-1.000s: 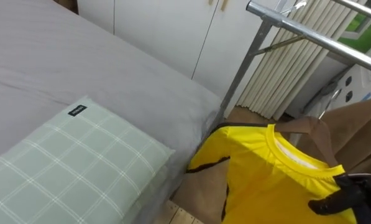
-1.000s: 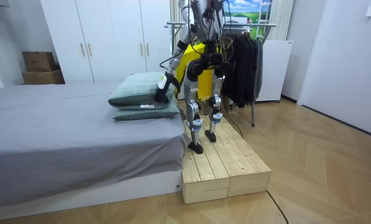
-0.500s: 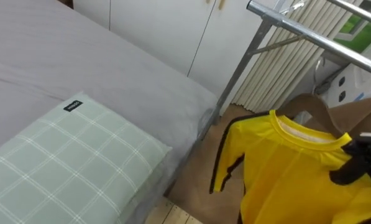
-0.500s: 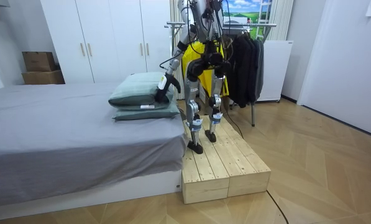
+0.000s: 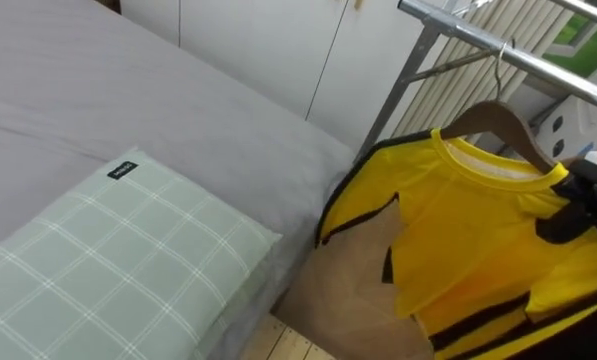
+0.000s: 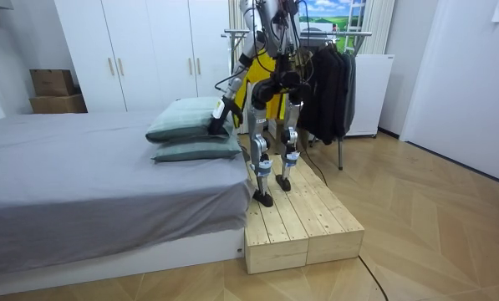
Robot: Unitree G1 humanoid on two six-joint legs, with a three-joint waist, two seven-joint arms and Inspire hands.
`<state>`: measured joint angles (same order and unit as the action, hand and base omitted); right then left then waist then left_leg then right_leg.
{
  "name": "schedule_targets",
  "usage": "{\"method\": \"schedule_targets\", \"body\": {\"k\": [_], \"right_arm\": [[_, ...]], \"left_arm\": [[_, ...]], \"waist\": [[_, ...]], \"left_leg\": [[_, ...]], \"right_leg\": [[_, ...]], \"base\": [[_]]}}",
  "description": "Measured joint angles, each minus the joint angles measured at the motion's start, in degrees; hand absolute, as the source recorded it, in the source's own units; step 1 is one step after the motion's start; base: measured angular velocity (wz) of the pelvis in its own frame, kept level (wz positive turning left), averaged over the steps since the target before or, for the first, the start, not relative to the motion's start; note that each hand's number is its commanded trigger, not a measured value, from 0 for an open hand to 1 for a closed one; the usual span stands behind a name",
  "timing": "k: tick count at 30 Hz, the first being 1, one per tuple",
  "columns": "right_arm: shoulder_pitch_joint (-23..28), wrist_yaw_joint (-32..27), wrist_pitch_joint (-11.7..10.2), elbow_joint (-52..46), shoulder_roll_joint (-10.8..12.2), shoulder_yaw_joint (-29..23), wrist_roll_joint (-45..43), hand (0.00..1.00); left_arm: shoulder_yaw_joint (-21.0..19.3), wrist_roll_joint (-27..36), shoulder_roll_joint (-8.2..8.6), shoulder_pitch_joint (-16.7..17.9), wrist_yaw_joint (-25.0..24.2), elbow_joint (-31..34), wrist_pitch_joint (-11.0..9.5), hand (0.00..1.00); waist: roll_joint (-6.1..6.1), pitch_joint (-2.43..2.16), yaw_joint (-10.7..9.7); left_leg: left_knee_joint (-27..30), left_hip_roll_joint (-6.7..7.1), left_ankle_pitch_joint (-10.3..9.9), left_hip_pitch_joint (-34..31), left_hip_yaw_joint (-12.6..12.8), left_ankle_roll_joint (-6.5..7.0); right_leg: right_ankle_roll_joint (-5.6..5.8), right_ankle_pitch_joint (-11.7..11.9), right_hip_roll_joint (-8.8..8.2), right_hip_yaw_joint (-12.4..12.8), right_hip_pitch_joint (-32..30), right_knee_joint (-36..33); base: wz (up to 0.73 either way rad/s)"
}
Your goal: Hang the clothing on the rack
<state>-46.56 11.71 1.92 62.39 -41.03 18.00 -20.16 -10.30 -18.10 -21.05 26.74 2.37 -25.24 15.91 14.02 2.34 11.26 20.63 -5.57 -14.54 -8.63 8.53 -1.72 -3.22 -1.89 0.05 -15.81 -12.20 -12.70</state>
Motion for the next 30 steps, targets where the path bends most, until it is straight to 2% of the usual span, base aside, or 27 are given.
{"method": "schedule_targets", "body": {"k": [3,7,11,18,19,21,30], "right_arm": [[0.0,-0.1,0.0,0.0,0.0,0.0,1.2,1.00],[0.0,-0.1,0.7,0.3,0.0,-0.2,6.9,1.00],[0.0,0.9,0.7,1.8,0.0,-0.3,11.9,1.00],[0.0,7.3,4.4,6.9,0.0,-1.5,18.6,1.00],[0.0,8.6,5.1,7.0,0.0,-2.4,18.6,1.00],[0.0,10.4,5.7,7.1,0.0,-3.5,18.7,1.00],[0.0,16.5,6.6,7.9,-0.1,-3.4,22.4,1.00]], "left_arm": [[0.0,0.0,0.09,0.0,0.0,0.0,0.0,0.00],[0.0,0.0,0.61,0.3,0.0,0.0,0.0,0.00],[0.0,-0.1,0.75,0.3,0.0,0.0,0.0,0.00],[-0.3,-1.1,1.50,0.5,0.0,2.0,0.5,0.00],[-0.8,-1.9,2.17,0.5,0.0,2.4,0.6,0.00],[-0.9,-2.6,2.69,0.5,-0.1,2.7,0.8,0.00],[-0.8,-2.1,2.61,0.4,-0.6,3.1,0.9,0.00]], "waist": [[-0.09,-0.05,0.0],[-0.59,-0.28,-0.2],[-0.66,-0.25,-0.2],[-0.64,-0.25,-0.4],[-0.64,-0.25,-0.4],[-0.63,-0.26,-0.4],[-0.48,-0.31,-0.3]], "left_leg": [[0.0,-0.06,0.0,0.0,0.1,-0.02],[0.2,0.06,0.0,0.2,0.0,-0.01],[0.2,0.06,0.0,0.5,-0.3,-0.01],[0.6,0.35,0.0,0.2,-1.0,0.02],[0.9,0.37,0.0,0.0,-1.0,0.03],[1.0,0.39,0.0,-0.2,-0.9,0.05],[1.5,0.37,0.0,0.1,-1.1,0.05]], "right_leg": [[0.00,0.0,0.06,0.0,-0.1,0.0],[0.00,0.0,0.00,0.0,0.1,0.1],[0.00,0.0,-0.06,-0.1,0.5,0.1],[0.02,0.0,-0.35,-0.3,0.8,0.1],[0.14,0.1,-0.37,-0.2,0.7,0.1],[0.18,0.2,-0.39,-0.2,0.6,0.0],[0.16,0.4,-0.66,-1.3,1.1,0.0]], "base": [[0.00],[0.00],[0.03],[0.04],[0.05],[-0.02],[0.01]]}}
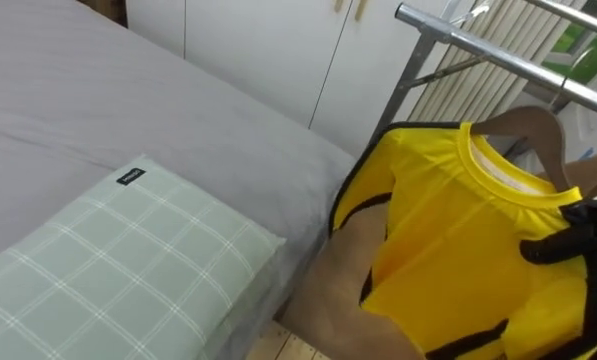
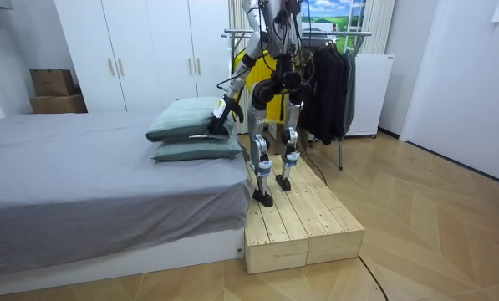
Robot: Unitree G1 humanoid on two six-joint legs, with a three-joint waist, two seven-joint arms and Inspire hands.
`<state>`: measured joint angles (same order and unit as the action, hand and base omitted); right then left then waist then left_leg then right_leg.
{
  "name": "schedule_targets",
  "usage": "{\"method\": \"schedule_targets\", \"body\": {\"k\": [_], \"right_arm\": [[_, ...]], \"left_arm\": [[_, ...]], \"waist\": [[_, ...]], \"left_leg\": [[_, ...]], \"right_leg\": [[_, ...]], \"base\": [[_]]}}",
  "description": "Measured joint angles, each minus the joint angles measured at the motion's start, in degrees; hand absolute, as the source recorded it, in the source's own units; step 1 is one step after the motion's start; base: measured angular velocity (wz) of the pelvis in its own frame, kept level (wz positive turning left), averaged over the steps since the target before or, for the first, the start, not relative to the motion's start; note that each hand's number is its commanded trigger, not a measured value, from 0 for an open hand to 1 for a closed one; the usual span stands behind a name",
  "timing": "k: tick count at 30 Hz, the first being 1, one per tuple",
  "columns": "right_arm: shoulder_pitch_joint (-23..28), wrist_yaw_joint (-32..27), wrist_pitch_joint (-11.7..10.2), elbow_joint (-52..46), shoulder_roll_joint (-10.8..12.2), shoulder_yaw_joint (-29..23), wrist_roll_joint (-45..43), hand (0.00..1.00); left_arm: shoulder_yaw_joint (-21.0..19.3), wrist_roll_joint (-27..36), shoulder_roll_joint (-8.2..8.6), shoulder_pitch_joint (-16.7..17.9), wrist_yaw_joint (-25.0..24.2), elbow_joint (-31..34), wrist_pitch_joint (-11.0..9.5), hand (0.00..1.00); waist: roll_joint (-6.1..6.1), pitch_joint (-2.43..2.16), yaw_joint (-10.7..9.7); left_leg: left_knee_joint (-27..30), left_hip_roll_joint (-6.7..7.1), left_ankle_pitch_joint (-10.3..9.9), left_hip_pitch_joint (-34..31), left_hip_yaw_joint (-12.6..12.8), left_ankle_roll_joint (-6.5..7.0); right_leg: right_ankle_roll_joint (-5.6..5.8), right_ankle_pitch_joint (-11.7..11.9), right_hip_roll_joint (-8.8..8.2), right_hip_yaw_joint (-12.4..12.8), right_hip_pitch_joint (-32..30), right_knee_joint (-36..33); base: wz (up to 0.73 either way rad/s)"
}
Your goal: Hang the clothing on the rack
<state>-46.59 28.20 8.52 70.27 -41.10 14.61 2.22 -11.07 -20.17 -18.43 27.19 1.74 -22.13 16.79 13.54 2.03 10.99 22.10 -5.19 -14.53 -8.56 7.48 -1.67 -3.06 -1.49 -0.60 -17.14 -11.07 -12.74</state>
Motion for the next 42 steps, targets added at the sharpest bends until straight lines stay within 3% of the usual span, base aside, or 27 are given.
{"method": "schedule_targets", "body": {"k": [5,12,19,32,39,42], "right_arm": [[0.0,4.5,0.8,1.1,0.0,0.0,2.2,1.00],[0.3,10.6,1.7,1.5,0.0,3.4,4.5,1.00],[1.8,14.5,2.9,3.5,0.0,3.3,5.6,1.00],[3.9,13.8,3.0,3.6,0.0,3.2,7.2,1.00],[3.8,12.0,4.1,3.4,-0.1,-2.2,6.5,1.00],[3.4,11.8,4.1,3.5,-0.5,-3.0,5.9,1.00]], "left_arm": [[-0.1,0.4,-0.11,0.0,-0.2,0.9,0.0,0.00],[-0.1,3.6,-1.41,0.0,-0.2,2.0,0.1,0.00],[-0.1,5.1,-1.42,0.1,-0.1,4.0,0.4,0.00],[0.1,6.9,-1.65,0.1,0.1,6.2,0.4,0.00],[0.1,6.8,-1.75,0.9,0.3,6.2,0.4,0.00],[0.2,5.8,-1.61,1.1,0.1,2.9,0.0,0.00]], "waist": [[0.46,0.09,0.1],[2.24,0.19,0.3],[2.44,0.27,0.2],[2.96,0.58,0.4],[3.04,0.51,0.6],[2.56,0.38,0.5]], "left_leg": [[-0.1,0.06,0.0,0.0,0.0,0.01],[0.3,0.14,0.1,0.0,-0.4,0.04],[1.4,0.21,-0.2,-0.6,-0.6,0.42],[2.6,0.10,-0.7,-2.1,-1.1,0.38],[3.1,-0.03,-0.7,-2.6,-1.1,0.71],[3.8,-0.14,-1.1,-1.5,-1.1,0.90]], "right_leg": [[0.00,0.0,-0.11,0.0,-0.1,-0.1],[-0.03,0.0,-0.11,0.0,0.1,0.0],[0.30,0.3,-0.13,0.1,0.1,0.1],[0.46,0.7,0.12,0.5,-0.3,0.9],[0.48,0.7,0.06,0.0,-0.6,0.2],[0.44,0.5,0.12,-0.1,0.4,0.0]], "base": [[0.00],[0.02],[0.00],[0.01],[0.00],[-0.02]]}}
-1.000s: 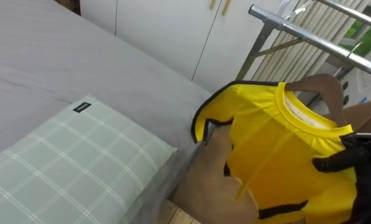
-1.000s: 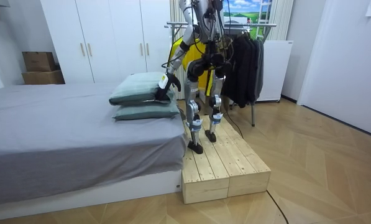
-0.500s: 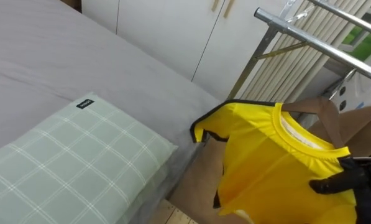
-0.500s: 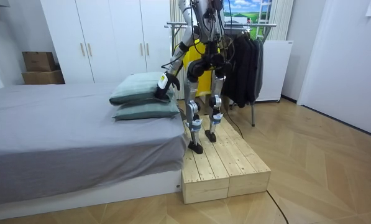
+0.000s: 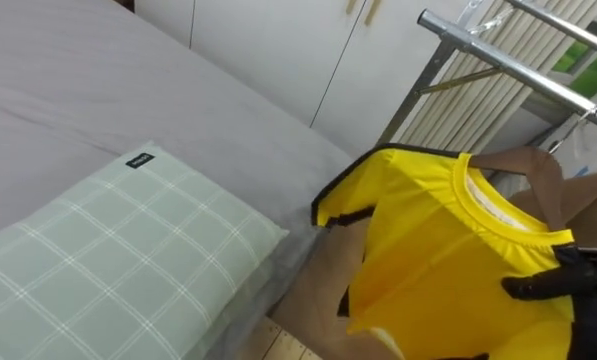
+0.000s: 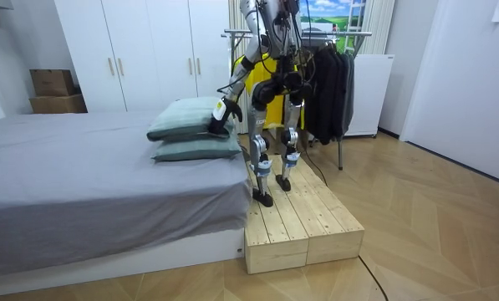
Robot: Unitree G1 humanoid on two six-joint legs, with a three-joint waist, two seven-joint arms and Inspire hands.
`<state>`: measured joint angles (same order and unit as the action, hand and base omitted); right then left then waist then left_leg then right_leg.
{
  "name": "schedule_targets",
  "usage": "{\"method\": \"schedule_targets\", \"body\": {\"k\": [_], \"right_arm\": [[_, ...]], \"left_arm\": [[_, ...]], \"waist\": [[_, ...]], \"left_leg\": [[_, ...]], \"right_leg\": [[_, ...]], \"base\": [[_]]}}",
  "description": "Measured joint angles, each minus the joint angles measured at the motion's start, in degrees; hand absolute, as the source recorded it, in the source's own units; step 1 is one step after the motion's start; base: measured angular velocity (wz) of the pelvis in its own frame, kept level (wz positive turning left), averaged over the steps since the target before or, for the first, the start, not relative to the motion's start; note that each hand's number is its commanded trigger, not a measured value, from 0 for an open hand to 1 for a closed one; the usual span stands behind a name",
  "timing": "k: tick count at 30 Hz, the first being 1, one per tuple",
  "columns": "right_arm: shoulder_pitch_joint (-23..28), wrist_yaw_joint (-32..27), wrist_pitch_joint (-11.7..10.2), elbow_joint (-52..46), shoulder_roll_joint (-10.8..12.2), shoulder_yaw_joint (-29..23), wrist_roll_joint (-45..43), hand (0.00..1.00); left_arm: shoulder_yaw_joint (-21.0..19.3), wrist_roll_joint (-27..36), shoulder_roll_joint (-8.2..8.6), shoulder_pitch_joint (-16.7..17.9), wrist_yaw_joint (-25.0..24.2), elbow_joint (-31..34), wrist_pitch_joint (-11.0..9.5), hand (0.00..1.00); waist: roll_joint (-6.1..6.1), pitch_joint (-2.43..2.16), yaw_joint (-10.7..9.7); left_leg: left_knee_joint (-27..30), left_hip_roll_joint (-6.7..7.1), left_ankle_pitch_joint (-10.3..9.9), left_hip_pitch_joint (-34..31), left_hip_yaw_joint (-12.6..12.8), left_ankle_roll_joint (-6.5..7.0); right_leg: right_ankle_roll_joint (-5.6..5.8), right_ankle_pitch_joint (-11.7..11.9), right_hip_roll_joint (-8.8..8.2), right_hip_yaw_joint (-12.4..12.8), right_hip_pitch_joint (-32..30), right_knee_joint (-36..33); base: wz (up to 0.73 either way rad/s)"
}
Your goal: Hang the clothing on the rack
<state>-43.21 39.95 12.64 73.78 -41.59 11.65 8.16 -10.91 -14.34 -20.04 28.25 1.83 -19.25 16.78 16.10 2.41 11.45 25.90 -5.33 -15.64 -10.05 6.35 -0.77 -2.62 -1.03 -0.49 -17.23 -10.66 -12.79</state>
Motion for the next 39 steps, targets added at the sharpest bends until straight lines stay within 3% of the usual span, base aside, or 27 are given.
{"method": "schedule_targets", "body": {"k": [2,5,6,10,12,16,19,24,29,33,37,39], "right_arm": [[0.0,0.0,0.1,0.0,-1.0,0.0,-0.6,1.00],[0.0,0.1,0.2,-0.1,-3.0,0.0,-1.9,1.00],[0.1,0.1,0.7,0.0,-3.6,0.0,-3.0,1.00],[0.2,0.1,2.1,0.0,-3.8,0.0,-6.0,1.00],[0.2,-0.1,2.4,0.0,-3.9,0.1,-6.1,1.00],[0.1,-2.0,2.4,-0.9,-4.1,0.0,-6.4,1.00],[0.1,-2.2,2.4,-0.9,-5.6,-0.3,-6.6,1.00],[0.1,-2.3,2.2,-3.0,-6.5,-1.6,-8.5,1.00],[0.1,-2.3,1.1,-6.7,-8.8,-1.6,-8.3,1.00],[0.2,-2.4,0.9,-7.1,-9.6,-1.6,-7.8,1.00],[0.3,-2.4,0.7,-7.0,-9.6,-1.5,-7.8,1.00],[0.9,-2.3,0.6,-7.0,-9.6,-1.6,-7.5,1.00]], "left_arm": [[0.2,-0.1,0.17,0.3,-0.1,-1.1,-0.1,0.00],[1.7,-1.1,0.25,1.7,-1.1,-2.6,-1.3,0.00],[2.1,-1.8,0.29,1.7,-1.8,-3.5,-1.3,0.00],[3.4,-2.2,0.32,1.9,-3.8,-5.8,-1.4,0.00],[3.5,-2.1,0.32,2.9,-4.1,-6.2,-1.6,0.00],[3.4,-2.3,-0.12,2.5,-5.0,-8.2,-2.2,0.00],[3.3,-2.8,-0.12,1.6,-5.9,-8.7,-2.2,0.00],[2.6,-3.9,-0.83,-0.3,-6.5,-11.7,-1.9,0.00],[0.3,-4.2,-0.83,-0.5,-6.3,-12.7,-1.7,0.00],[-0.7,-4.0,-2.09,0.2,-6.4,-11.7,-1.3,0.00],[-1.3,-3.8,-3.46,-0.7,-6.3,-11.6,-1.3,0.00],[-1.3,-3.7,-4.06,-1.3,-6.1,-11.2,-1.3,0.00]], "waist": [[-0.70,0.15,0.2],[-2.42,-0.03,0.8],[-3.06,-0.36,0.9],[-4.52,-0.54,0.0],[-5.43,-0.63,-0.1],[-5.87,-0.87,-0.4],[-6.44,-1.38,-1.8],[-6.32,-1.48,-2.1],[-5.97,-1.55,-3.5],[-5.68,-1.52,-4.8],[-5.12,-1.44,-5.2],[-4.73,-1.29,-6.7]], "left_leg": [[0.1,-0.15,-0.5,1.3,0.1,0.04],[0.5,-0.10,-1.6,2.8,1.1,0.63],[1.0,-0.02,-1.9,2.9,1.4,1.04],[2.4,-0.14,-3.6,4.2,1.6,1.92],[2.6,-0.17,-4.6,5.9,1.6,1.75],[3.2,0.07,-5.1,6.4,0.9,1.94],[5.3,0.13,-5.2,4.3,-1.3,2.12],[6.0,-0.61,-5.3,3.9,-1.4,1.93],[7.4,-1.59,-6.2,3.7,-2.0,0.48],[8.2,-2.96,-6.8,3.8,-4.1,-1.15],[5.6,-2.71,-5.4,4.0,-6.5,-3.03],[5.2,-2.59,-4.4,3.2,-7.6,-3.74]], "right_leg": [[0.10,-0.1,0.04,-0.1,1.3,0.0],[0.82,-1.1,-0.51,0.4,2.1,-1.8],[1.07,-1.3,-0.77,0.5,2.1,-2.3],[2.29,-3.3,-2.68,0.2,1.5,-8.7],[2.38,-3.3,-3.32,-0.1,1.5,-12.3],[2.63,-3.1,-3.17,0.0,1.9,-12.9],[3.17,-3.5,-2.33,-0.1,2.9,-9.5],[2.74,-3.8,-1.29,-0.1,3.9,-7.3],[1.37,-8.1,-0.56,-0.3,4.0,-8.7],[0.47,-10.2,0.29,-2.9,5.6,-9.2],[-0.79,-10.9,0.16,-5.8,6.3,-8.6],[-1.20,-11.3,0.04,-7.7,6.6,-8.0]], "base": [[-0.03],[-0.12],[-0.08],[0.02],[0.00],[0.02],[0.28],[0.03],[0.05],[0.27],[0.29],[0.59]]}}
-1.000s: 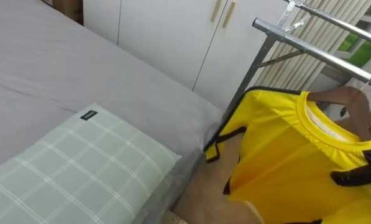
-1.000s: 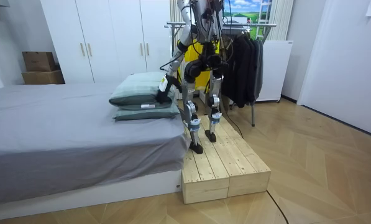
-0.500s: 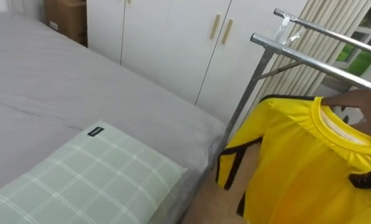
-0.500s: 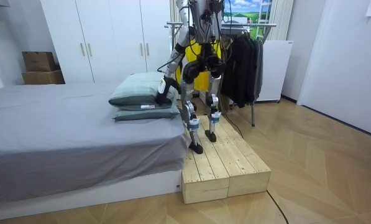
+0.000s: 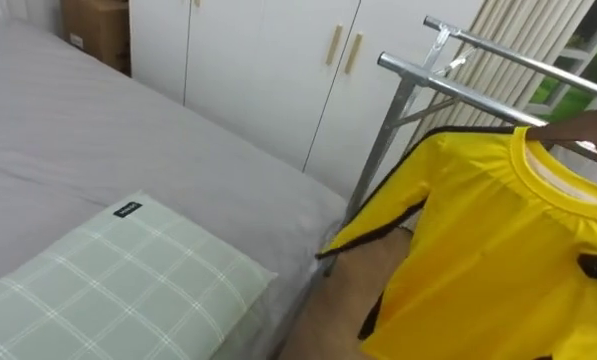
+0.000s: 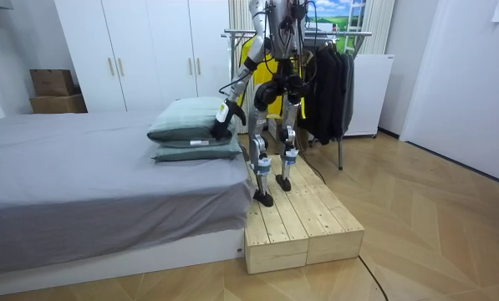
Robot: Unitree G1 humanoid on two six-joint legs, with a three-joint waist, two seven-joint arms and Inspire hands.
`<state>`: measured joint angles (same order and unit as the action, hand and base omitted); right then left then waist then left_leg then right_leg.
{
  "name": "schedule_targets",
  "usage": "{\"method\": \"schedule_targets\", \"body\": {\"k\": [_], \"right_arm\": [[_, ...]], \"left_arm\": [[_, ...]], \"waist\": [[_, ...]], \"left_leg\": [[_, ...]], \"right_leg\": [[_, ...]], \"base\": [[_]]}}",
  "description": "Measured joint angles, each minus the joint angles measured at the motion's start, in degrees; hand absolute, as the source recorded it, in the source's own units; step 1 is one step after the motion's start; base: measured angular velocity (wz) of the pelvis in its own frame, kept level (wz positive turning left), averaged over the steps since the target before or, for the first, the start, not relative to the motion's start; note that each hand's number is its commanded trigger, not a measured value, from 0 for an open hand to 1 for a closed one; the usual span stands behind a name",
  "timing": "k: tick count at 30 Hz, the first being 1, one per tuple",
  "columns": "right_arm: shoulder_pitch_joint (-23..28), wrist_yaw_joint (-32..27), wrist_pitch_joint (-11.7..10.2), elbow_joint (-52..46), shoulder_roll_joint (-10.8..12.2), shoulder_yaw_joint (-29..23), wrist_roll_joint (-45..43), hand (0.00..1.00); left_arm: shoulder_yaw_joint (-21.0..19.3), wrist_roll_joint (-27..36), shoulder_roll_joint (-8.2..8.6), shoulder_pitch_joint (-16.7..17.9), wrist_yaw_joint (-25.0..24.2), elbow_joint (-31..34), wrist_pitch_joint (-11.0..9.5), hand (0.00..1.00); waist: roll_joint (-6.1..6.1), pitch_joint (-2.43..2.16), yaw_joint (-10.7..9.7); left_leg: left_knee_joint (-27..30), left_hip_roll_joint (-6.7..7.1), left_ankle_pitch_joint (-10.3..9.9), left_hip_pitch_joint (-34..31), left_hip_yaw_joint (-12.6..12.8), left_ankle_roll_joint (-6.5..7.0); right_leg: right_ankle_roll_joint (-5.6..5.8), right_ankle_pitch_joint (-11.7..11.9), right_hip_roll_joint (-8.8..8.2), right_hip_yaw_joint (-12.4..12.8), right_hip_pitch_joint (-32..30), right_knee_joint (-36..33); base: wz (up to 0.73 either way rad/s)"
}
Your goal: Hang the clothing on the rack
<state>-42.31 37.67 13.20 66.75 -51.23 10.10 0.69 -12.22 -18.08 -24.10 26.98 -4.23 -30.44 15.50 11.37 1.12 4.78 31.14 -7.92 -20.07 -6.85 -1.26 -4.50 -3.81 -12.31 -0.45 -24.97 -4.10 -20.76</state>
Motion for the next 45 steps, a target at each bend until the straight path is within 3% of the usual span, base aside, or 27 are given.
{"method": "schedule_targets", "body": {"k": [6,9,14,17,22,29,33,34,40,41,42,43,45], "right_arm": [[1.4,0.6,-1.2,0.0,0.0,0.0,0.0,1.00],[4.5,1.1,-1.8,-0.3,0.1,0.0,0.7,1.00],[5.8,2.7,-1.8,0.3,0.8,0.1,0.8,1.00],[6.4,2.8,-2.0,0.1,2.2,0.4,1.8,1.00],[9.2,4.2,-2.1,0.0,4.1,0.4,3.6,1.00],[9.9,4.2,-1.8,0.0,5.2,-0.1,5.1,1.00],[10.0,3.3,-1.8,2.5,5.9,-0.1,6.8,1.00],[10.0,3.0,-1.8,2.7,6.0,-0.1,7.1,1.00],[10.0,2.9,-2.2,2.7,6.4,-0.2,9.2,1.00],[10.0,2.9,-2.3,2.7,6.4,-0.2,9.3,0.85],[10.0,2.9,-2.4,2.7,6.4,-0.2,9.6,0.09],[10.0,2.9,-2.5,2.8,6.4,-0.2,9.8,0.00],[10.0,2.9,-2.9,3.5,6.4,-0.5,9.9,0.00]], "left_arm": [[-0.1,-0.2,-0.51,-1.0,0.3,0.1,-0.3,0.00],[0.0,-0.3,-0.67,-1.1,0.4,0.0,-0.8,0.00],[0.0,-0.3,-0.68,-1.4,0.1,0.1,-1.8,0.00],[1.2,-0.4,-0.98,-2.0,0.0,0.1,-2.0,0.00],[1.8,-0.5,-1.16,-3.0,-1.8,1.9,-2.4,0.00],[1.7,-0.4,-1.56,-3.5,-2.6,4.3,-2.3,0.00],[2.8,-0.2,-2.05,-4.0,-3.0,5.3,-2.7,0.00],[3.0,-0.2,-2.17,-4.0,-3.2,5.3,-2.7,0.00],[4.0,-0.2,-2.18,-4.2,-3.6,5.8,-3.2,0.00],[4.1,-0.2,-2.18,-4.2,-3.6,5.8,-3.3,0.00],[4.3,-0.2,-2.17,-4.2,-3.6,5.8,-3.3,0.00],[4.5,-0.2,-2.18,-4.2,-3.6,5.8,-3.4,0.00],[4.7,-0.2,-2.17,-4.4,-3.6,5.8,-3.4,0.00]], "waist": [[0.45,-0.02,0.4],[0.39,-0.03,2.1],[-0.28,0.23,3.6],[-1.09,0.76,4.5],[-1.96,0.51,6.3],[-2.01,0.56,7.4],[-2.35,0.68,8.5],[-2.86,0.93,8.5],[-3.98,1.11,8.6],[-4.06,1.08,8.6],[-4.22,1.02,8.6],[-4.33,0.97,8.6],[-4.17,0.72,8.5]], "left_leg": [[-2.1,-0.33,1.7,-0.5,0.2,-1.14],[-3.3,-0.39,1.9,0.6,0.2,-1.30],[-3.3,-0.51,1.9,0.7,0.1,-1.31],[-2.0,-0.56,1.9,0.1,0.1,-1.32],[-1.3,-0.51,1.9,-1.7,-0.4,-1.32],[-0.1,-0.35,1.9,-2.0,-2.3,-1.33],[1.0,-0.32,1.9,-2.9,-3.4,-1.34],[1.8,-0.36,1.9,-3.4,-3.6,-1.34],[2.6,-0.39,1.8,-4.5,-3.7,-1.34],[2.6,-0.39,1.9,-4.5,-3.7,-1.34],[2.5,-0.38,1.8,-4.5,-3.7,-1.34],[2.5,-0.37,1.9,-4.5,-3.7,-1.34],[2.5,-0.37,1.9,-4.5,-3.7,-1.34]], "right_leg": [[-0.58,-0.5,0.09,-2.2,0.1,1.4],[-0.76,-0.3,0.39,-2.4,1.3,2.5],[-0.73,-0.3,0.74,-2.8,1.9,3.4],[-0.73,-0.3,0.65,-3.0,1.9,3.2],[-0.70,-0.5,0.53,-3.5,0.5,2.6],[-1.07,-1.0,0.56,-4.4,1.1,1.9],[-1.25,-1.1,0.63,-5.4,1.2,1.8],[-1.27,-1.1,0.69,-5.7,1.2,1.8],[-1.32,-1.1,0.54,-5.9,0.8,1.1],[-1.31,-1.1,0.53,-5.9,0.7,1.1],[-1.31,-1.1,0.53,-5.9,0.7,1.1],[-1.32,-1.1,0.48,-6.0,0.7,1.1],[-1.33,-1.1,0.40,-6.3,0.7,1.0]], "base": [[0.21],[0.05],[0.03],[0.00],[0.07],[0.09],[0.13],[0.13],[0.01],[0.00],[0.00],[0.00],[0.07]]}}
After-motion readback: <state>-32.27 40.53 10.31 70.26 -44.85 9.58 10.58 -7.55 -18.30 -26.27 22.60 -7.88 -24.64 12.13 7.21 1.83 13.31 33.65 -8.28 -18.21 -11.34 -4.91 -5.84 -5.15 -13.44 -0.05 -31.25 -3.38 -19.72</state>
